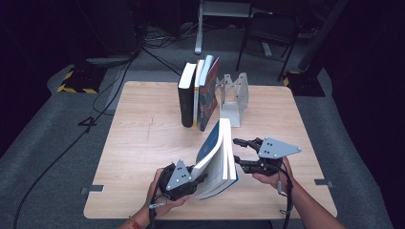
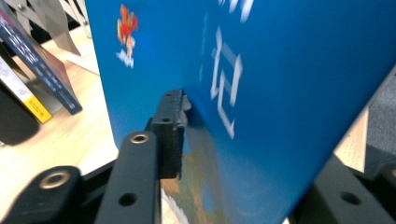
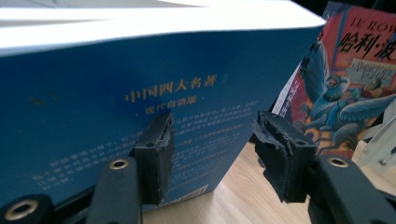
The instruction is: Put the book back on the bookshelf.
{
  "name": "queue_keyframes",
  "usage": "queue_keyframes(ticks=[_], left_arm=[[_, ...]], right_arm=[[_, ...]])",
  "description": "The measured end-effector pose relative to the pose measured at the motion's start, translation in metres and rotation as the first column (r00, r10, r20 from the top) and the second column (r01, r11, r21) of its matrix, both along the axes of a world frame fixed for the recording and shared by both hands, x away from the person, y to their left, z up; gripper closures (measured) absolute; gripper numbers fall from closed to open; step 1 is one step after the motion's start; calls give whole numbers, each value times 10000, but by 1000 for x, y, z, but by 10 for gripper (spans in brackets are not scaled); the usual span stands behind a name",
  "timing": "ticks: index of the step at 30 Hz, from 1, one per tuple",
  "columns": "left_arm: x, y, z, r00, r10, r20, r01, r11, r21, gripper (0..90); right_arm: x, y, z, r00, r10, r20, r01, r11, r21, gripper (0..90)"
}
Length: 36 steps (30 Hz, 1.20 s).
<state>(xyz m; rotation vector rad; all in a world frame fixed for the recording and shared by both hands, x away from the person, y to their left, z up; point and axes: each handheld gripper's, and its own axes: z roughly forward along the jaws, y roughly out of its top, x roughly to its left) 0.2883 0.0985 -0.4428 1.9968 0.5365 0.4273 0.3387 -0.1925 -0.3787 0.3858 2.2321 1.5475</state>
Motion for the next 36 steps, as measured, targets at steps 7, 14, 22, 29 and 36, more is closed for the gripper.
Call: queue_keyframes(ticks=[7, 14, 22, 29, 36], left_arm=[[15, 1, 0, 9973, -552, -487, 536, 9980, -344, 697], [35, -13, -2, 9897, -1254, -683, 1193, 9890, -877, 723], [45, -34, -1, 9889, -1424, -413, 1391, 9875, -734, 713], [39, -23, 1, 9941, -1061, -213, 1045, 9924, -654, 673], [26, -9, -1, 9924, -1214, -198, 1211, 9925, -131, 568]], right_arm=[[1, -2, -1, 9999, -91, 101, 91, 9999, 77, 460], [4, -11, 3, 9992, -363, 167, 358, 9989, 308, 471], [5, -27, 6, 9946, -976, 342, 963, 9946, 382, 477], [-5, -22, 2, 9961, -706, 526, 704, 9975, 49, 454], [-12, -8, -14, 9992, -133, 368, 157, 9977, -654, 440]])
